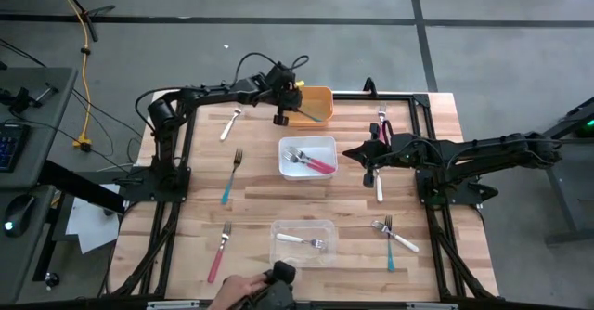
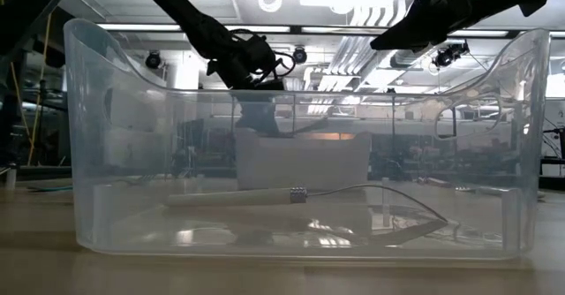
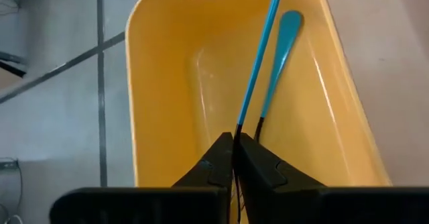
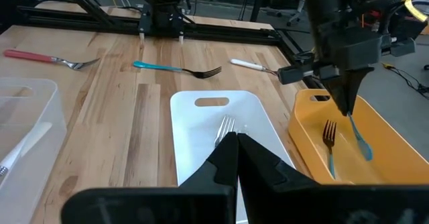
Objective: Sort silverware by color (type)
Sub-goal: Put the bottom left blue fork into the yellow bin, then put the bottom right white fork into the transparent bin
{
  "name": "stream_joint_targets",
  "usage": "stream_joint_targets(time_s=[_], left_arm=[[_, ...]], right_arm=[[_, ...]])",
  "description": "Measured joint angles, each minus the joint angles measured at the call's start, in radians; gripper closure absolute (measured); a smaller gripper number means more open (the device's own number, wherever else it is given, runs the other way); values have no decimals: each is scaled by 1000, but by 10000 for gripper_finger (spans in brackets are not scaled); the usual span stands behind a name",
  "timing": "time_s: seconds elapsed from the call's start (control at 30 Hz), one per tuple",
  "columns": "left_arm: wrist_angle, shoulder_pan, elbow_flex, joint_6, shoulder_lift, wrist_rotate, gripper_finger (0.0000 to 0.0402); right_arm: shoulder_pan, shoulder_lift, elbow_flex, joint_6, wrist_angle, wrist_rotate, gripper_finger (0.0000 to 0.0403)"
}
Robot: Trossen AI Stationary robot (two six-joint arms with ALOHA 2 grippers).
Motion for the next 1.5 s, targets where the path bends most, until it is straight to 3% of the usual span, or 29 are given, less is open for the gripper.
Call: stream_joint_targets(time_s=[0.43, 0.83, 1.03, 1.23, 1.4, 1.5], left_arm=[[1, -7, 0, -51, 0, -51, 363], [-34, -23, -1, -46, -27, -96, 390], [-58, -20, -30, -88, -110, -29, 401], [-20, -14, -157, -180, -235, 40, 401], [113, -14, -349, -244, -376, 41, 401], [225, -15, -487, -310, -477, 45, 401]], right_arm=[[0, 0, 0, 3, -11, 0, 403], [0, 0, 0, 7, -25, 0, 403], [0, 0, 0, 8, -38, 0, 403], [0, 0, 0, 8, -68, 0, 403], [0, 0, 0, 18, -68, 1, 403], [0, 2, 0, 71, -69, 72, 403]])
